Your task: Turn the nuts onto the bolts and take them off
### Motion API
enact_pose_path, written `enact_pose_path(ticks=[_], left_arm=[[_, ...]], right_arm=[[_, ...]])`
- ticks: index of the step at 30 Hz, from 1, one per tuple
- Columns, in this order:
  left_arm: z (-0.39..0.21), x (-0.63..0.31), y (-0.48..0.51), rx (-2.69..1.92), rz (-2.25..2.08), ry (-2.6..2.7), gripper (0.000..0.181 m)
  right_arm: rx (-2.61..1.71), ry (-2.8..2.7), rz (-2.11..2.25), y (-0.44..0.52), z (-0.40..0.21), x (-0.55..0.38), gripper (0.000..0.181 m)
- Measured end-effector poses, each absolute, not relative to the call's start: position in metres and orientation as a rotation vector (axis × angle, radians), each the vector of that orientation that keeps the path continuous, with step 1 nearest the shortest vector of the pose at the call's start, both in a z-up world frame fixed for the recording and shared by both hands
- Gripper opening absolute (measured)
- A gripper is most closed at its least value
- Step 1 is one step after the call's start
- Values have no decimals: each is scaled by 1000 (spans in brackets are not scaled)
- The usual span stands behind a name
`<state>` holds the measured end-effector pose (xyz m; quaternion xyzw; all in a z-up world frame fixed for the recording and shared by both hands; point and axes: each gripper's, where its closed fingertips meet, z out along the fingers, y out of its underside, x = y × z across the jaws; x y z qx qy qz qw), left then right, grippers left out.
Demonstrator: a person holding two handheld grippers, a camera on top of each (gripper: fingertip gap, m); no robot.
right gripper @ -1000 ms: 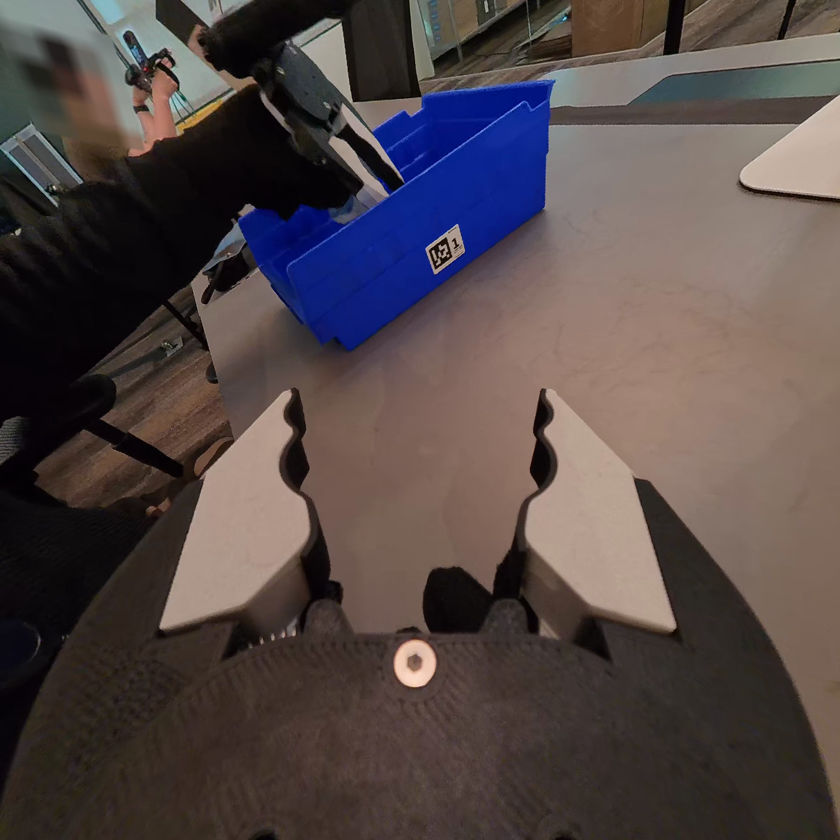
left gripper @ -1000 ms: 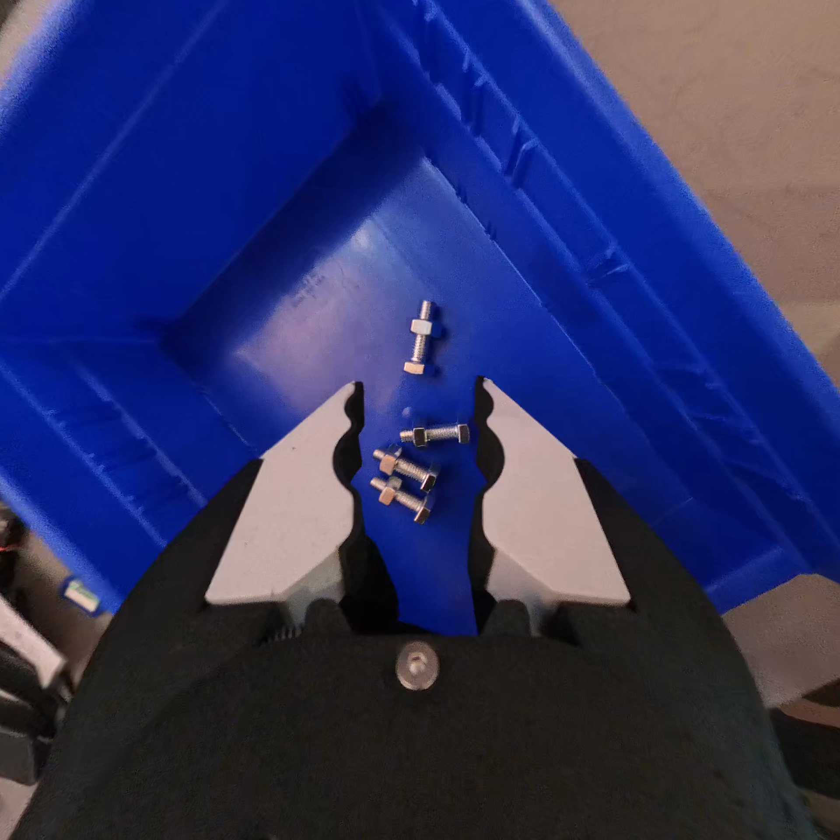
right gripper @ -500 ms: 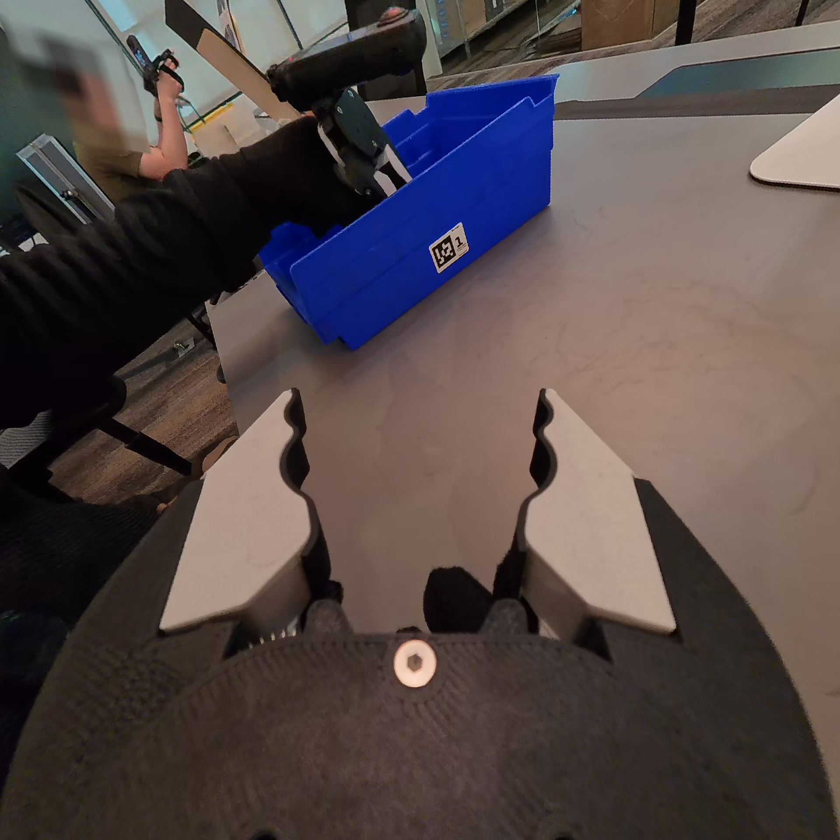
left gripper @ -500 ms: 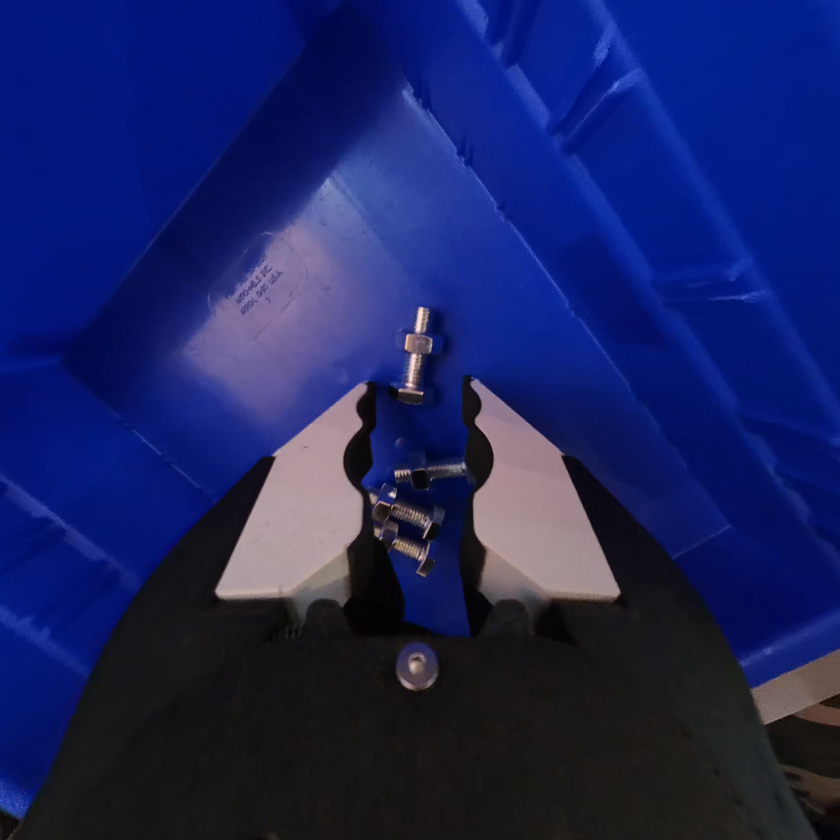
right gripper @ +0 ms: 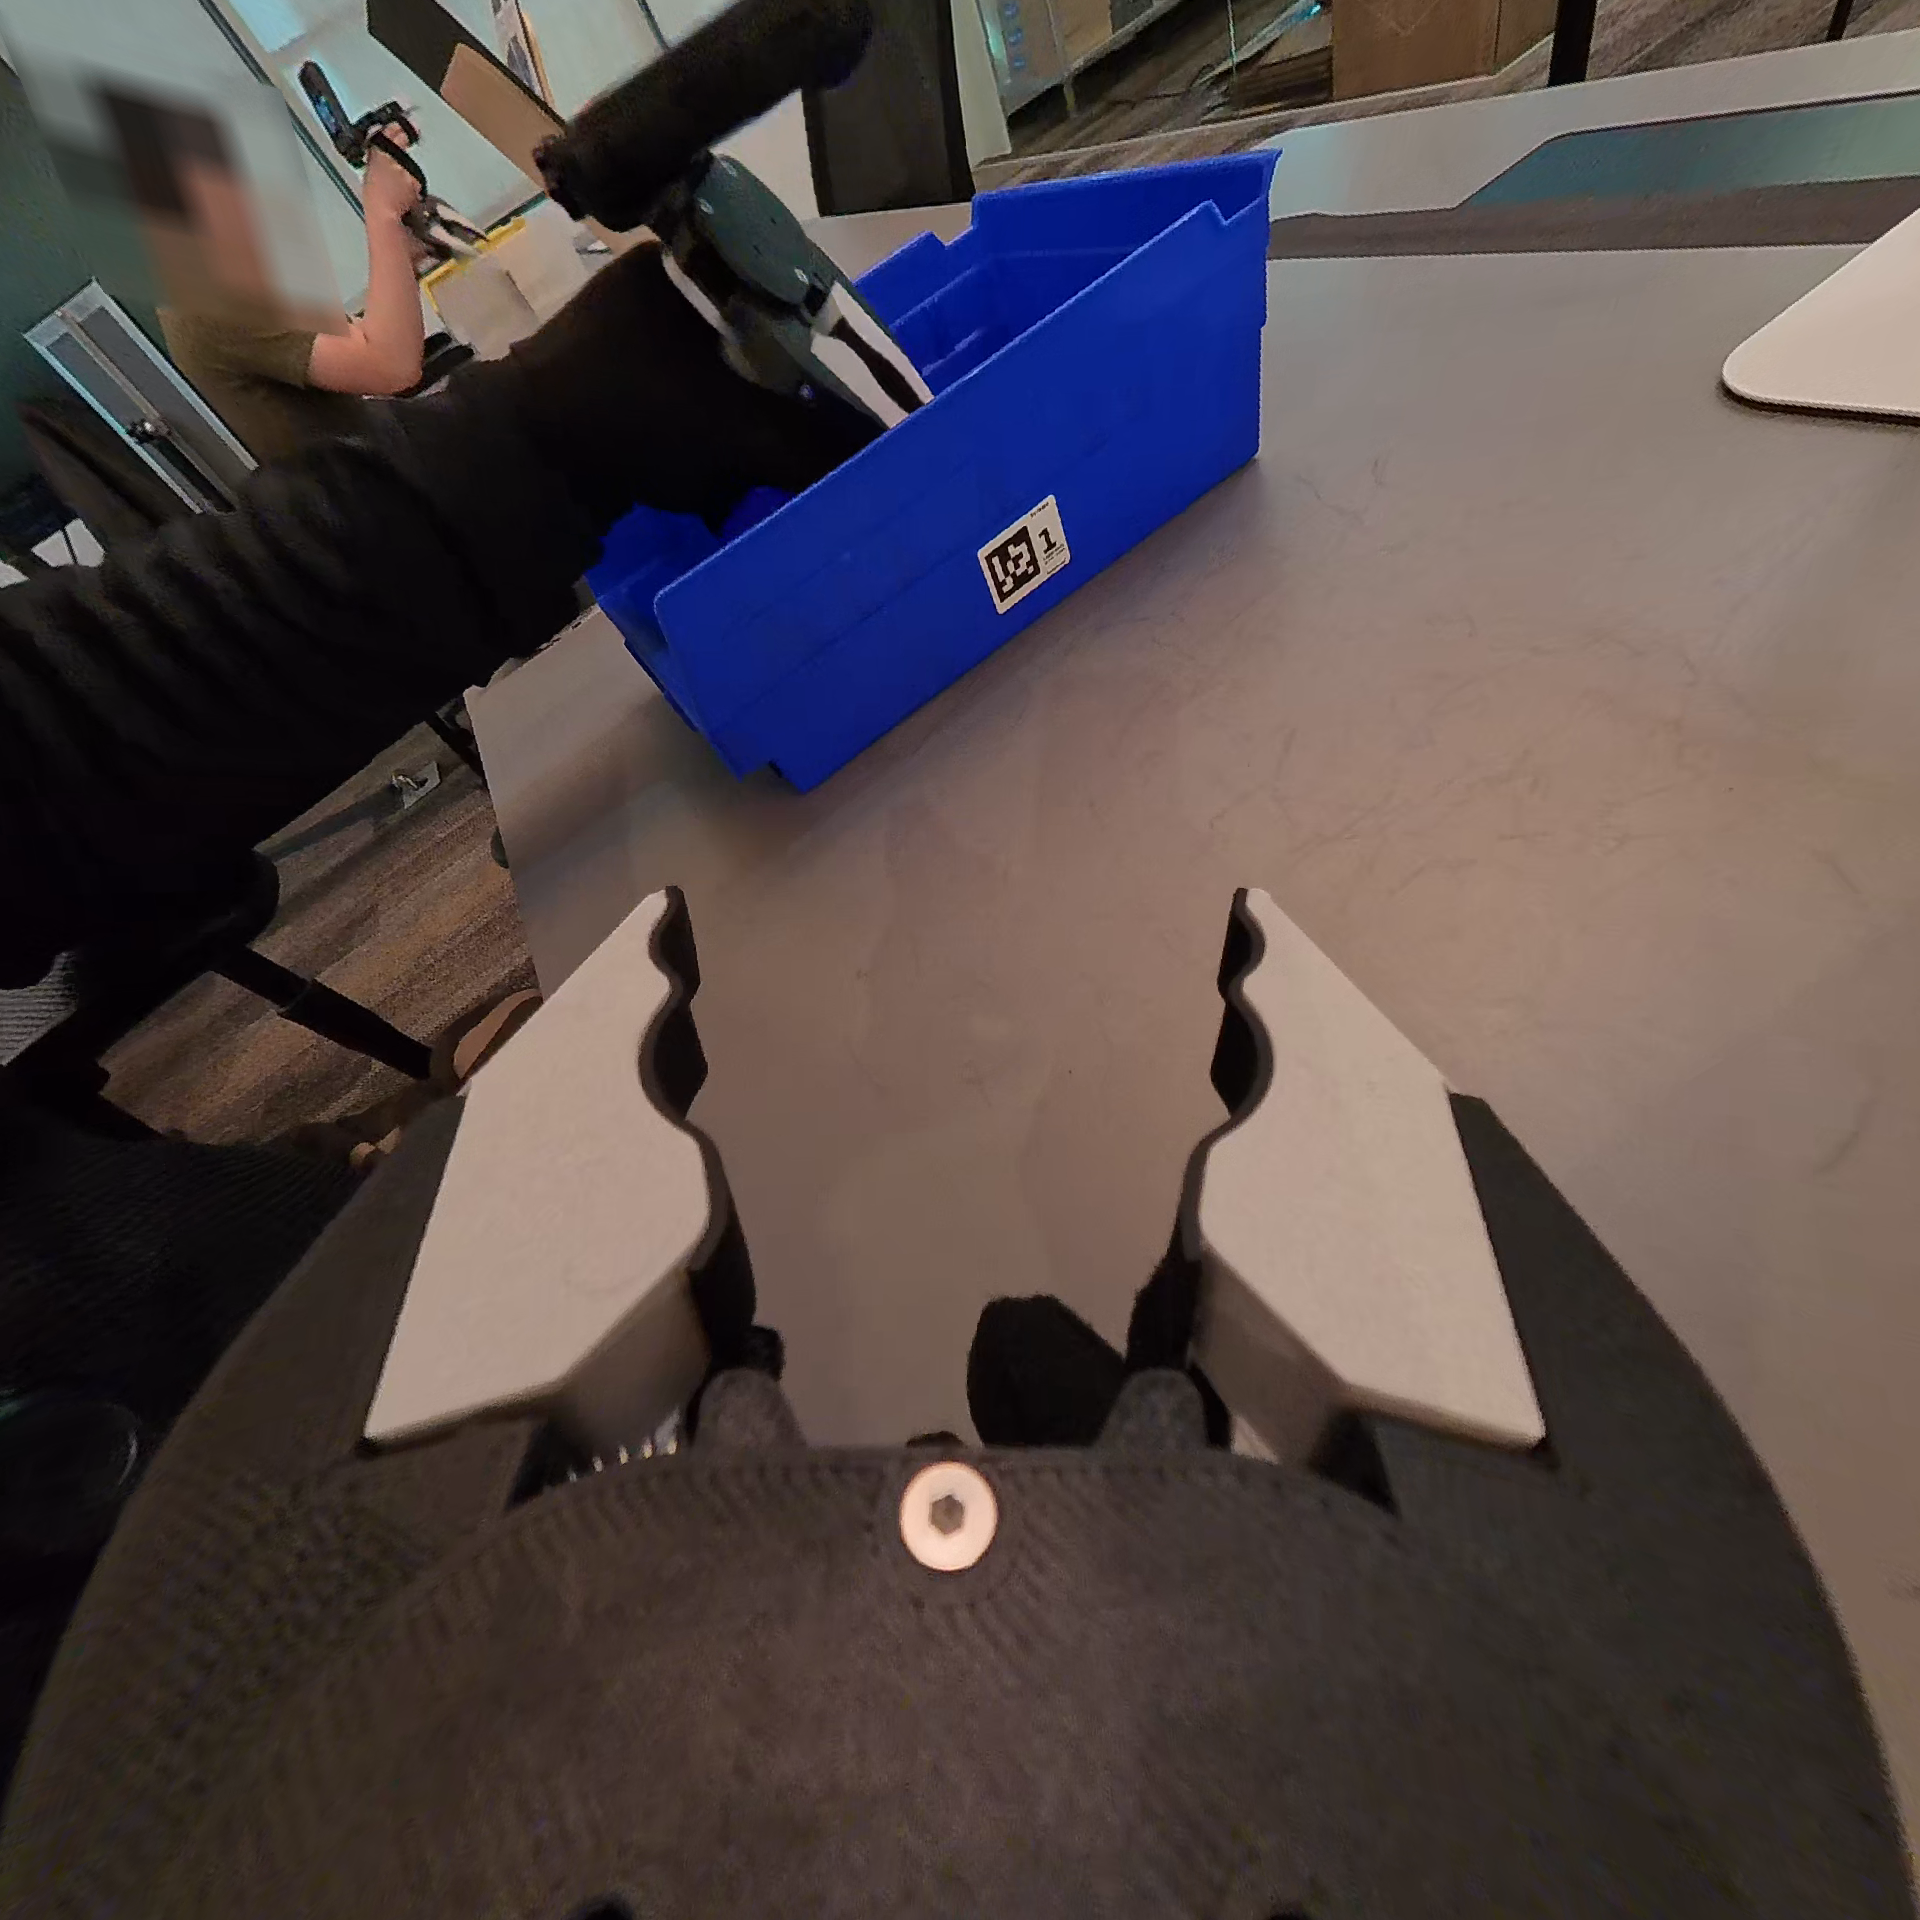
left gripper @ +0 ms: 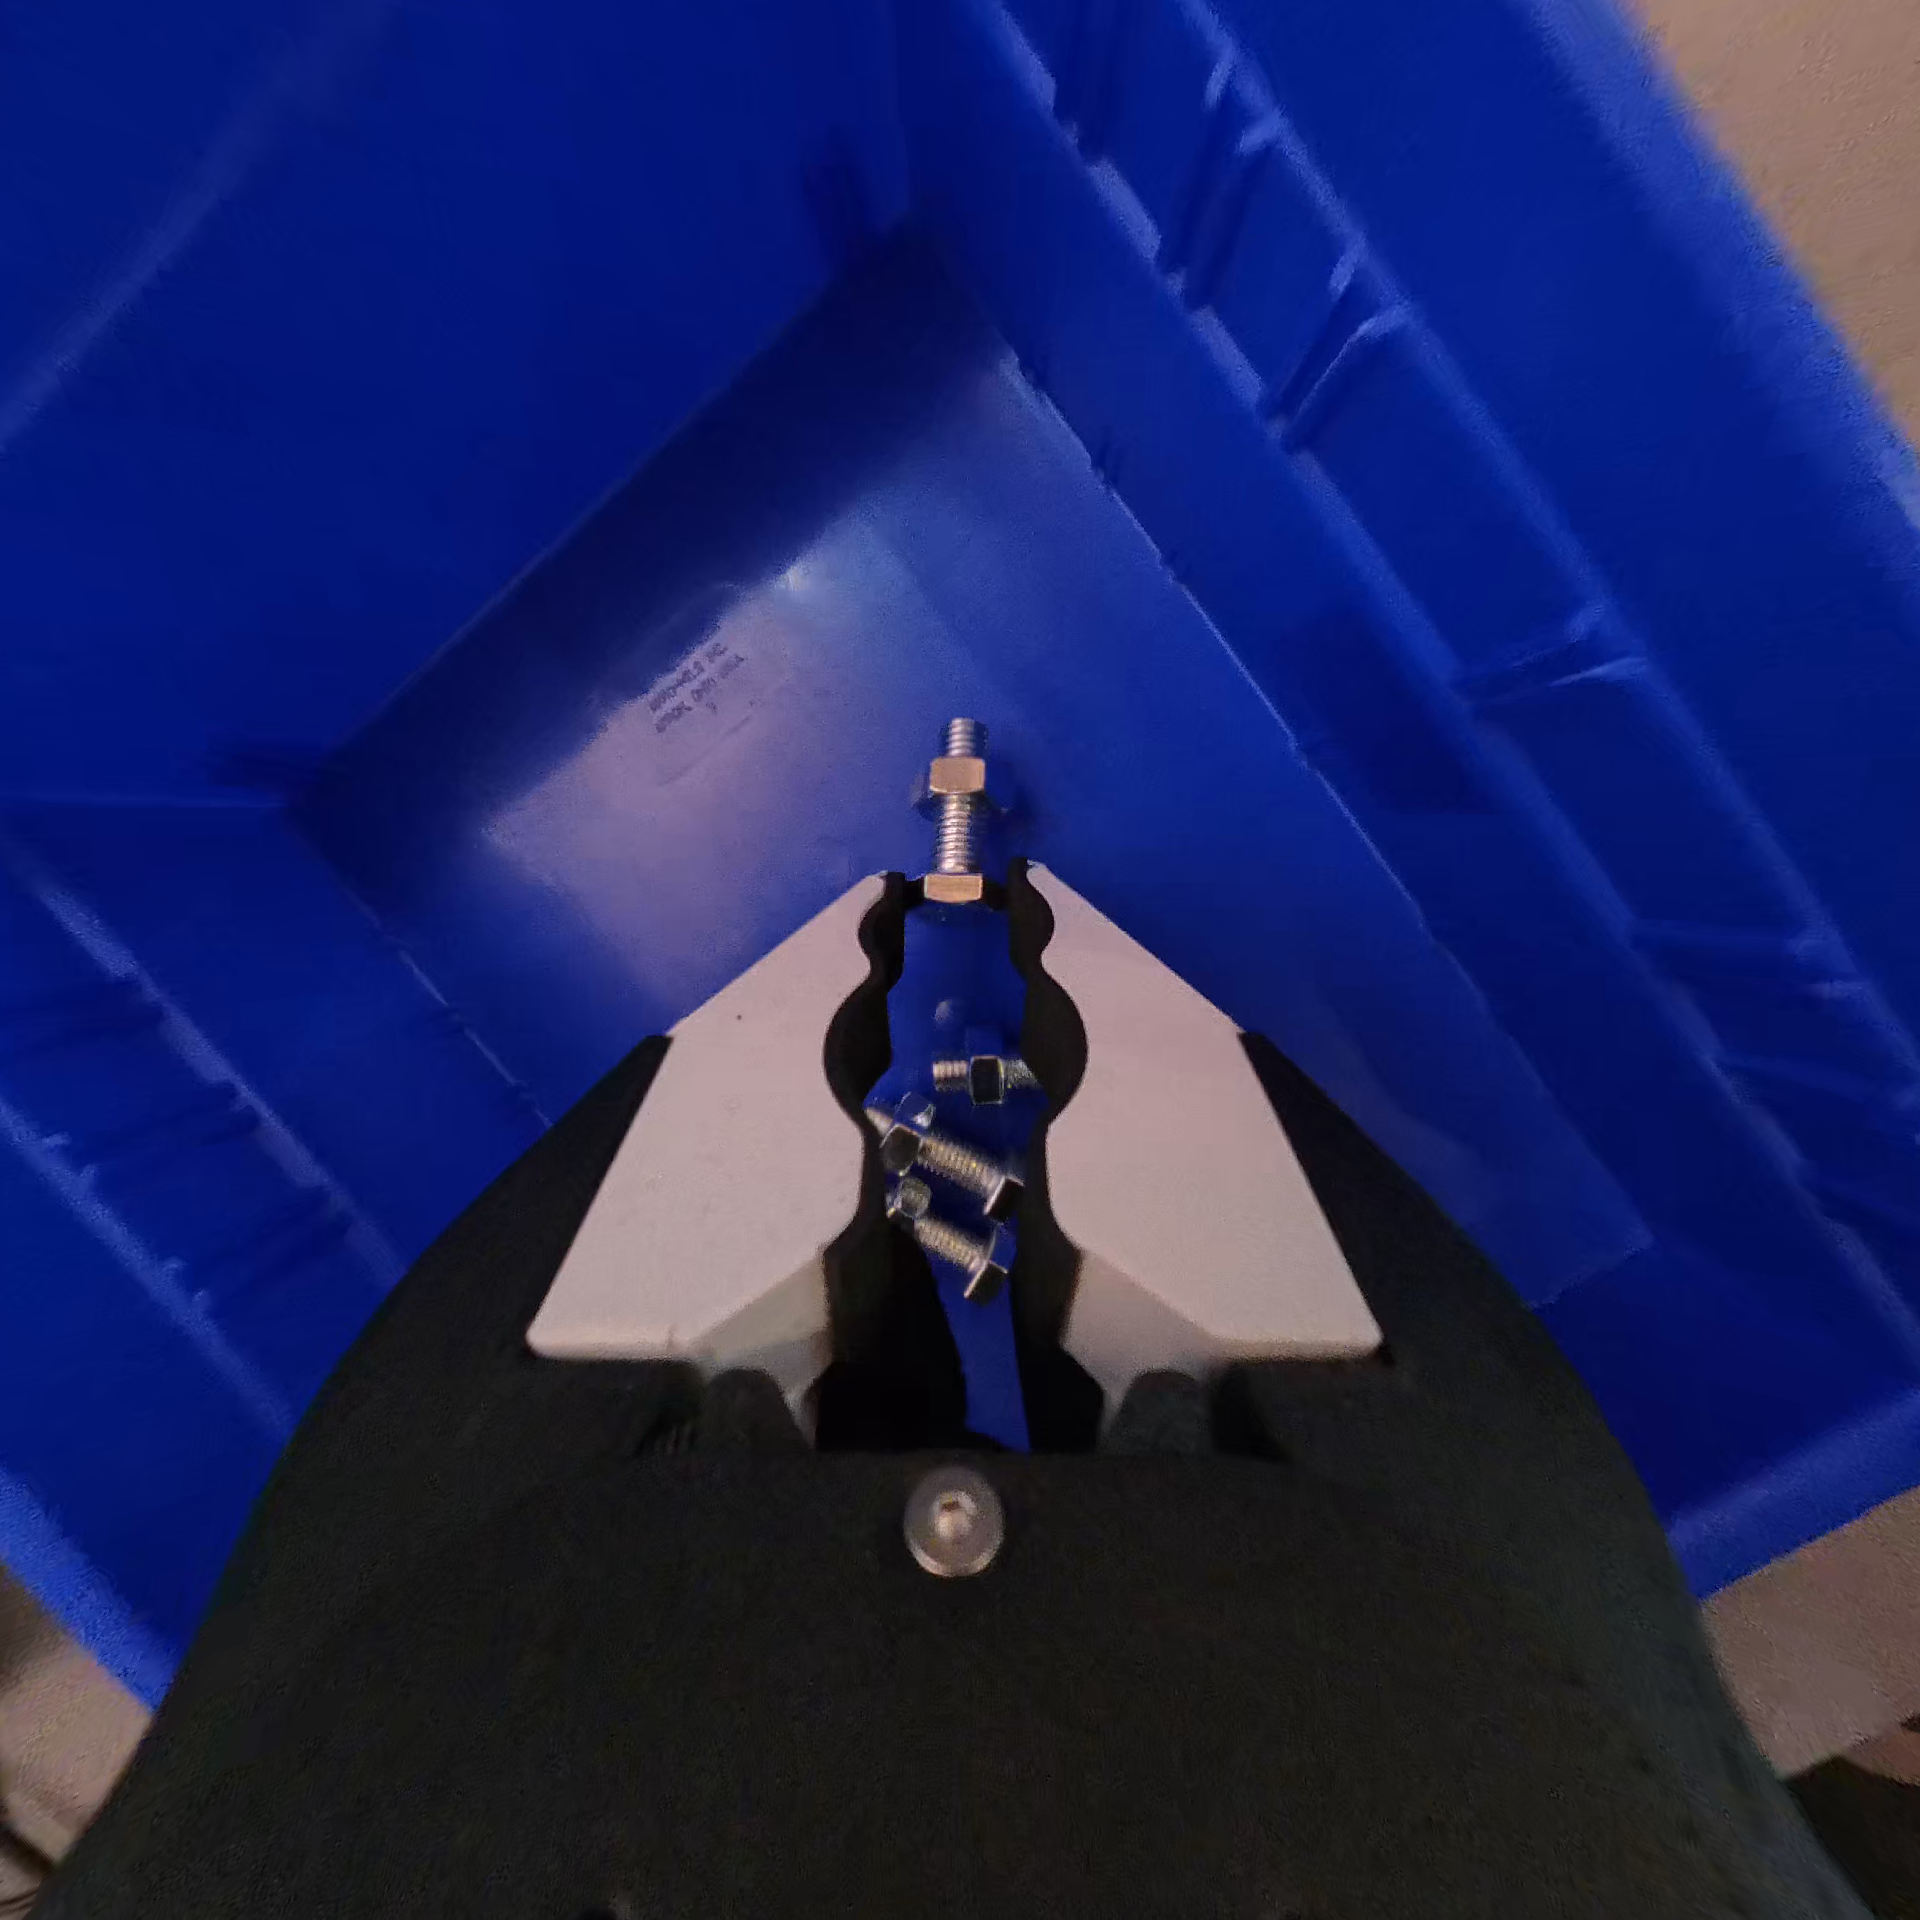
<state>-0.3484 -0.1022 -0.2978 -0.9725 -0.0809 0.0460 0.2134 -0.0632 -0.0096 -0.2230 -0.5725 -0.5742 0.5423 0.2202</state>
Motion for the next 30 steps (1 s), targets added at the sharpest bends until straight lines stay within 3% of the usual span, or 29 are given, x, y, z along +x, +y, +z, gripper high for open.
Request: enact_pose_path(ticks=[9,19,24,30], left_arm=[[-235,-332,-95,-2441,200,-195,18],[-157,-233,-56,-2201,232,149,18],[-154,-169,-32,-2150,255,384,18],[-156,-98,-12,-2075,188,606,17]], right_arm=[[-1578,-1591,1493,-10,-224,-65,99],[-1604,-1453,1770,-15,-201,-66,87],[-1618,-1301,2103,-16,-178,-58,66],[-1632,-1163,2289,-7,-166,-53,60]])
